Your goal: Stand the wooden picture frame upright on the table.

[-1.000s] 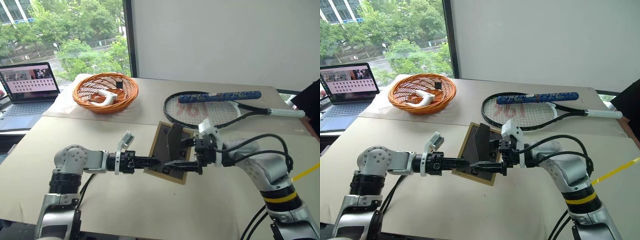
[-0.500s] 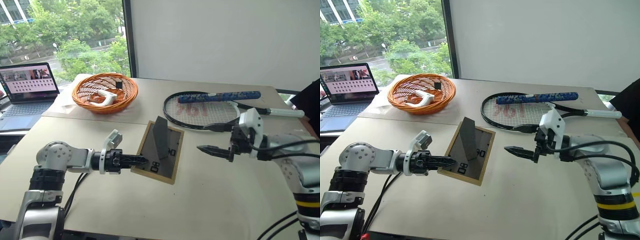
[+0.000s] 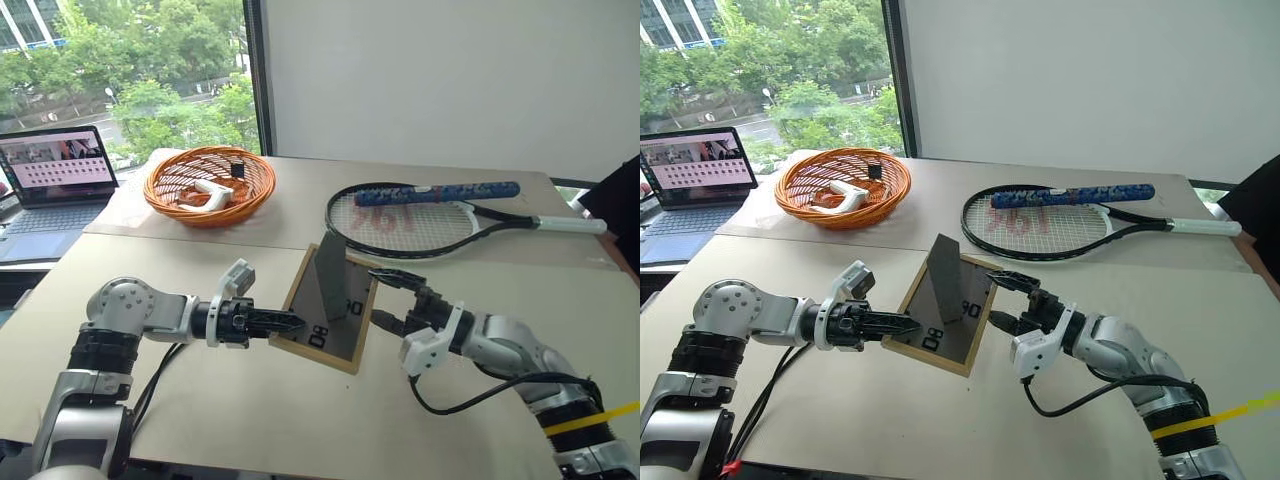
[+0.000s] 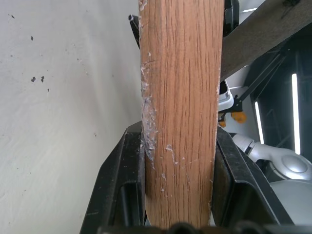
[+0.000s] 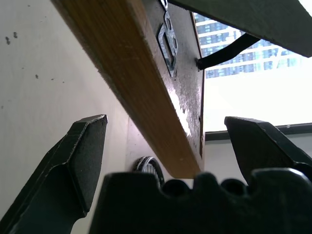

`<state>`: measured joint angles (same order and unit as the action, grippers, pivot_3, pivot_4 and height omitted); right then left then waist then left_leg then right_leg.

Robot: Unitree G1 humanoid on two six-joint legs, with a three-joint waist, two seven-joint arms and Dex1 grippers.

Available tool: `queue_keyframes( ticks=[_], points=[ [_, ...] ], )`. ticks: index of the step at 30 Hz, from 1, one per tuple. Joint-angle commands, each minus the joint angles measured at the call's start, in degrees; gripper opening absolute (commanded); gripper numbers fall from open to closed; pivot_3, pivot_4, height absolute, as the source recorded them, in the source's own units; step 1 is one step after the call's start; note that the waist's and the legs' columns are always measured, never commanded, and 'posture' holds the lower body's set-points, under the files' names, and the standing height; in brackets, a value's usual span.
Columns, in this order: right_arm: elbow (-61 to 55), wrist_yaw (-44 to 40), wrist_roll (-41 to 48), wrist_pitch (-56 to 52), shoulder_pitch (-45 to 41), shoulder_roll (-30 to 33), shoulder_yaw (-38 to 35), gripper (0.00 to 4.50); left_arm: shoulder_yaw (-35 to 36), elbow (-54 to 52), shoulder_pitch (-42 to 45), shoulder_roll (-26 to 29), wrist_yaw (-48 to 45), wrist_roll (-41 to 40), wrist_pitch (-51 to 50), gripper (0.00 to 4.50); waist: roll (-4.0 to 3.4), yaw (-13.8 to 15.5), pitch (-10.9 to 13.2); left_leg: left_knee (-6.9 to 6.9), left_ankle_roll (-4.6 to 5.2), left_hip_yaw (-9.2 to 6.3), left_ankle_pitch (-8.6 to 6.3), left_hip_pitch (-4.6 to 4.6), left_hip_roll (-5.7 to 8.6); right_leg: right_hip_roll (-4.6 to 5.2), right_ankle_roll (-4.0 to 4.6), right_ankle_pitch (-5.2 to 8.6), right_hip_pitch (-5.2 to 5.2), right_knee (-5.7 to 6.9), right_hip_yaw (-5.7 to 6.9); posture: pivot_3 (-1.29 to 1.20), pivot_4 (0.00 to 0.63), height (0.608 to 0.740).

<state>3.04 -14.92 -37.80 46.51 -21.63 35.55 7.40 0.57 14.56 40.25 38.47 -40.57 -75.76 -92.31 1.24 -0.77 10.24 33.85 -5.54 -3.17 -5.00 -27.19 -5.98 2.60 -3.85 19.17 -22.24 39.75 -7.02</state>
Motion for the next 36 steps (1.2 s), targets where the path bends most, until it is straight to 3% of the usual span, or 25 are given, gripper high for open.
queue_keyframes(
  ticks=[1,7,8,11,13,15,16,18,21,24,26,29,36],
  points=[
    [0.47,3.41,0.14,1.11,-1.81,0.34,-0.50,3.79,1.84,-4.68,-0.61,0.06,-2.17,-0.09,-0.19,1.14,0.00,0.02,0.00,0.01,0.00,0.00,0.02,0.02,0.00,0.00,0.00,0.00,0.00,0.04,0.00,0.00,0.150,0.697],
    [2.06,4.17,2.11,1.29,-2.66,0.61,0.26,2.01,2.05,-9.23,-3.94,1.22,-4.93,4.57,4.01,1.14,0.00,-0.22,0.00,0.00,0.03,-0.01,0.04,0.13,-0.01,-0.01,0.03,-0.01,0.06,0.14,0.00,0.00,0.150,0.697],
    [2.27,4.15,2.56,1.32,-2.65,0.68,0.33,1.82,2.09,-10.16,-4.68,1.62,-5.74,5.76,5.75,2.14,0.01,-0.20,0.00,0.00,0.03,-0.02,0.04,0.14,-0.01,-0.01,0.03,0.00,0.06,0.15,0.00,0.00,0.150,0.697],
    [2.79,3.67,3.94,1.30,-2.50,1.05,0.49,1.33,1.74,-11.05,-5.72,3.22,-8.62,7.67,7.59,3.09,0.00,-0.16,0.00,0.01,0.04,-0.02,0.05,0.14,-0.01,-0.01,0.03,-0.01,0.08,0.16,0.00,0.00,0.150,0.697],
    [3.55,2.21,7.38,0.16,-2.58,1.04,0.55,1.26,5.63,-11.38,-7.92,3.94,-10.84,11.31,16.68,3.60,0.00,-0.17,0.00,0.01,0.04,-0.01,0.05,0.15,0.00,0.00,0.03,-0.01,0.08,0.16,-0.02,0.00,0.150,0.697],
    [4.18,-0.35,12.06,-1.70,-2.93,0.84,0.73,1.26,9.10,-11.56,-10.31,4.95,-11.54,15.95,25.60,4.39,0.00,-0.35,0.00,-0.01,0.04,-0.01,0.05,0.17,-0.01,-0.01,0.04,-0.01,0.08,0.17,-0.02,0.00,0.150,0.697],
    [4.35,-3.39,16.06,-3.61,-3.37,0.51,1.40,1.26,9.65,-10.87,-11.17,6.15,-12.69,17.69,27.82,4.50,0.00,-0.37,0.00,-0.01,0.04,-0.01,0.05,0.18,-0.02,-0.01,0.06,-0.01,0.08,0.18,-0.02,0.00,0.150,0.697],
    [4.24,-9.72,24.06,-8.43,-3.88,-0.50,2.61,1.26,10.81,-10.53,-13.03,7.63,-15.13,19.51,30.98,4.50,0.00,-0.48,0.00,-0.01,0.06,-0.01,0.07,0.19,-0.02,-0.01,0.07,-0.02,0.08,0.21,-0.01,0.00,0.150,0.697],
    [0.60,-23.18,44.31,-27.59,-3.73,-4.42,3.55,1.25,12.87,-12.30,-17.19,8.82,-19.28,22.10,37.54,4.50,0.00,-0.62,0.01,-0.03,0.06,0.00,0.07,0.24,-0.02,-0.01,0.07,-0.02,0.13,0.21,-0.03,0.00,0.150,0.697],
    [-0.69,-28.41,57.23,-47.80,-5.24,-7.67,1.40,1.25,14.86,-14.92,-19.89,6.88,-18.88,22.89,41.34,4.50,0.00,-0.44,0.01,-0.03,0.06,-0.01,0.07,0.24,-0.03,-0.01,0.08,-0.01,0.16,0.22,0.00,0.00,0.150,0.697],
    [-0.69,-30.15,64.14,-59.54,-6.64,-8.78,-0.44,1.25,15.84,-19.24,-21.58,3.40,-16.58,27.96,52.01,4.50,-0.01,0.04,0.01,0.01,0.06,-0.01,0.07,0.23,-0.03,-0.01,0.07,-0.01,0.17,0.24,0.01,0.00,0.150,0.697],
    [0.14,-31.65,69.67,-72.96,-8.83,-8.75,-1.47,1.25,16.88,-22.24,-21.78,0.44,-13.69,27.94,53.97,4.50,0.00,0.52,0.01,0.03,0.09,-0.01,0.09,0.20,-0.04,0.00,0.07,-0.02,0.16,0.23,0.04,0.00,0.150,0.697],
    [5.83,-32.76,72.81,-86.68,-13.18,-10.04,-2.76,1.25,15.89,-23.73,-22.34,-1.50,-10.94,30.37,57.06,4.50,0.00,-0.15,0.01,-0.01,0.10,0.00,0.09,0.19,-0.04,-0.02,0.07,-0.02,0.08,0.23,0.01,0.00,0.150,0.697]
  ],
)
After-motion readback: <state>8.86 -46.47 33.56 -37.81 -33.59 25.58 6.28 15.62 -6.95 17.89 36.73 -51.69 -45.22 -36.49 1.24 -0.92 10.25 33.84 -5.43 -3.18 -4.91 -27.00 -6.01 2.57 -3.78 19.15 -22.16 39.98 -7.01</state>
